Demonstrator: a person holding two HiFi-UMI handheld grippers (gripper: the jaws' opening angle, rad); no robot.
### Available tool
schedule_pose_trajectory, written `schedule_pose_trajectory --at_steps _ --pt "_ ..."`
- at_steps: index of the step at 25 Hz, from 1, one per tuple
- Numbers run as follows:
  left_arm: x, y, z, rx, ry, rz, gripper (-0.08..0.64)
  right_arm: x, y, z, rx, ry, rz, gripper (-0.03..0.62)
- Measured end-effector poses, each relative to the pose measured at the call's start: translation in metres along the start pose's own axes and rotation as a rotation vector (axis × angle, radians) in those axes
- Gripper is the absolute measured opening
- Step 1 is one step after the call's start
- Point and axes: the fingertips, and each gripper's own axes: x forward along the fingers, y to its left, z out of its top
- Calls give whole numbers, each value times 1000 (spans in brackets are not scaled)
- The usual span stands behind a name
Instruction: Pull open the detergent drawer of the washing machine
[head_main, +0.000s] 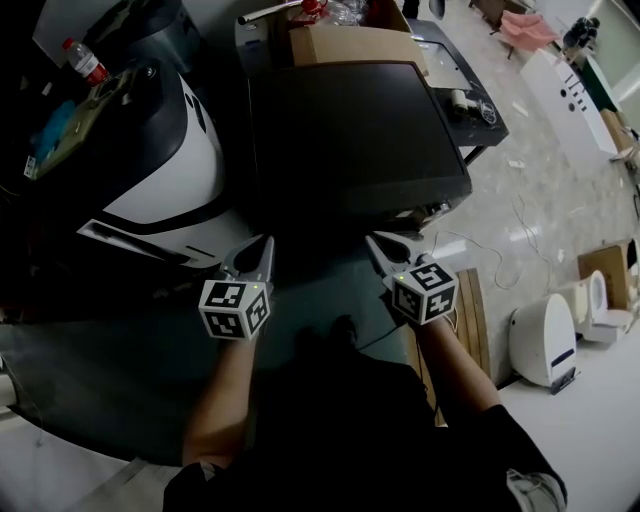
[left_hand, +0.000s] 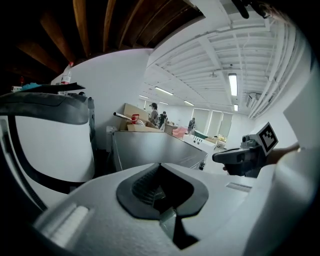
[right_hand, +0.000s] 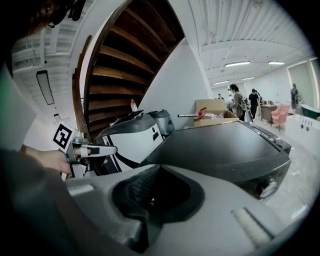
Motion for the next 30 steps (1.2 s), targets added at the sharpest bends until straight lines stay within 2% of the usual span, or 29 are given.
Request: schedule_pose_trajectory --at_steps 1,3,9,18,19,20,21,30 --pt "-2 4 -4 -2 2 -5 0 5 5 -3 -2 9 2 6" --pt "-6 11 -16 -18 9 -22 0 15 16 -10 -12 31 3 63" --pt "-2 32 -54 -38 58 -56 0 43 32 -35 -13 78 -1 89" --pt "29 59 -80 -65 113 -43 6 85 9 -61 21 142 -2 137" --pt "35 61 -82 -64 124 -45 49 89 6 -63 29 146 -3 138" --pt "40 63 -84 -65 136 -45 126 92 2 -65 36 150 -3 143" --pt "45 65 -86 -68 147 -42 143 95 -1 -67 41 155 -4 146" --pt "80 80 -108 -91 224 -23 205 120 -29 -81 50 210 -8 175"
